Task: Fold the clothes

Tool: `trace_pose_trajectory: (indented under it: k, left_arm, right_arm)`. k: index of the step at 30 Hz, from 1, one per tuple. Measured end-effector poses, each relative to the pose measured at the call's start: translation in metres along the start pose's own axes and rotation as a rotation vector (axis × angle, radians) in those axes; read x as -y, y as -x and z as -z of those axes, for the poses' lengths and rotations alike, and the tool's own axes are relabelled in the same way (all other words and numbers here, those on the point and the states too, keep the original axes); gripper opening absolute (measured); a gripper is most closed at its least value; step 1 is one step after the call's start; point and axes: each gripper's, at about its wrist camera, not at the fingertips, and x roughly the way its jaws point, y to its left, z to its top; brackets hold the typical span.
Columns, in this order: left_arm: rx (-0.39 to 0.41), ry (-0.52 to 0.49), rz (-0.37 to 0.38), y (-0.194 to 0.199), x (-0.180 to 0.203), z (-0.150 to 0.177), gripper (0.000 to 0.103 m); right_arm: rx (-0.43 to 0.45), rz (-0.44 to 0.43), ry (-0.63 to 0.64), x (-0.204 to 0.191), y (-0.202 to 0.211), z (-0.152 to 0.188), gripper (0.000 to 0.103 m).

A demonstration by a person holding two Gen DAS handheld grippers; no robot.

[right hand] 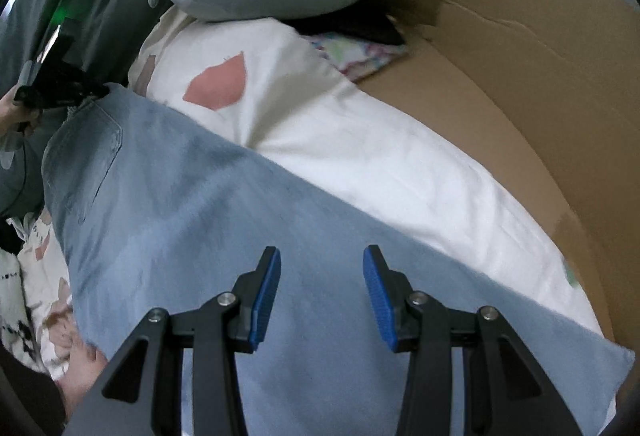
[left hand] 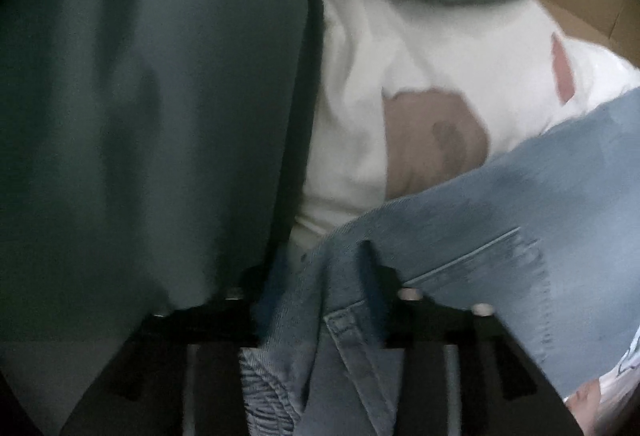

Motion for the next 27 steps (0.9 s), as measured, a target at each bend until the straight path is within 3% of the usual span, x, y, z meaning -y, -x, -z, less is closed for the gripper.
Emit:
trace_pose_trajectory:
  k: [9,20,27]
  left_arm:
    - [0.086,-0.013,0.059,0.051,0.034,-0.019,0.049]
    - [0.164,-0.099,0.124,0.077,0.096,-0.103,0.049]
    - [0.202,-0.202,0.205,0.097,0.170,-0.157,0.049]
  right_arm:
    - [0.018,0.049,-0.065,0.042,0.072,0.048,0.041]
    - [0.103,0.113,-0.299,0.107,0.143,0.125,0.041]
    - [0.134,0.144,-0.486,0.144,0.167,0.197,0.041]
